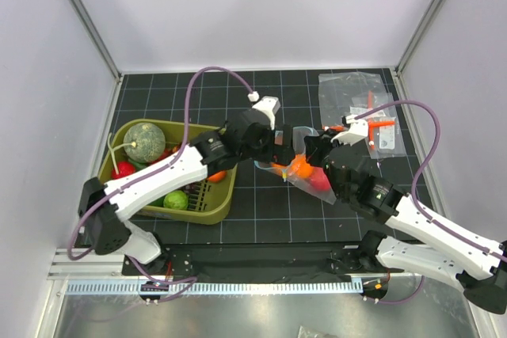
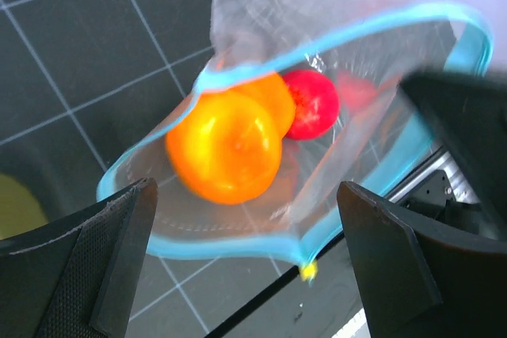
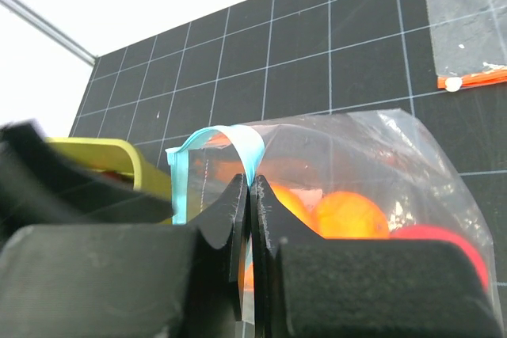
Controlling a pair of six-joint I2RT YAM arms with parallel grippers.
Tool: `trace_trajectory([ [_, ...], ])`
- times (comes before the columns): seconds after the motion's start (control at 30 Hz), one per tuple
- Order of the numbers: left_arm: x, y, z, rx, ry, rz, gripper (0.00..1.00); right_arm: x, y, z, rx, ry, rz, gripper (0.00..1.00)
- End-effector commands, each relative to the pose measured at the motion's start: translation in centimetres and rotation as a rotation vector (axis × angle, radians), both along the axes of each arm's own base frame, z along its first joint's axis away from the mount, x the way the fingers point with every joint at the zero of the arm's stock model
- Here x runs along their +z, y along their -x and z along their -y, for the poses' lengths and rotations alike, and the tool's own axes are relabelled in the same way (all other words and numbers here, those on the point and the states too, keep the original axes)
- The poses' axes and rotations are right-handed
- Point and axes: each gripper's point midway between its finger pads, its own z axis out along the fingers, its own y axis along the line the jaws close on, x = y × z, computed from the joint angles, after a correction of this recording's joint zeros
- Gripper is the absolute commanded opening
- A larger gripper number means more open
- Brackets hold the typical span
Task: Place the food in the zip-top bag and seal the zipper
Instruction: Place the fake fruit in the zipper food storage bag, then pick up the fake fruit from the bin.
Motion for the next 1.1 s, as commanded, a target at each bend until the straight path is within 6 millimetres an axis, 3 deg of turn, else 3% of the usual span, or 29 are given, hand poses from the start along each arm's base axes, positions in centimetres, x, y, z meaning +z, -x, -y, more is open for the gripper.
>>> trace_trajectory([
  [0.0,1.7,0.8,-1.3,-0.009,0.06,0.075,1.0,1.7,-0.5,0.7,-0.069,-0.059,0.053,0.09],
  [0.23,4.1,2.9,-3.8,-0.042,0.137,0.157,1.0,1.8,-0.9,1.3,-0.103,-0.032,0.06,0.09],
  [0.4,4.6,1.2,-8.7,0.186,0.091,0.234,1.0,1.7,-0.9,1.8,-0.127,-0.024,0.064,0.08],
  [0.47,4.1,0.3,-12.0,0.327,-0.005,0.258,1.0,1.7,-1.0,1.7,-0.126,-0.019,0.067,0.09],
  [0.57,3.2,0.0,-15.7,0.472,-0.141,0.245,1.0,1.7,-1.0,1.8,-0.128,-0.013,0.066,0.09],
  [0.63,3.7,-0.3,-17.4,0.555,-0.172,0.265,1.0,1.8,-1.0,1.7,-0.126,-0.014,0.07,0.09],
  [0.77,2.4,-0.3,-19.5,0.615,-0.227,0.235,1.0,1.7,-1.0,1.8,-0.124,-0.01,0.069,0.09],
  [0.9,-1.3,-0.5,-22.2,0.682,-0.286,0.153,1.0,1.9,-1.0,1.6,-0.115,-0.009,0.07,0.08],
  [1.07,-4.2,0.2,-24.9,0.78,-0.277,0.058,1.0,1.8,-0.9,1.3,-0.099,-0.018,0.07,0.08],
])
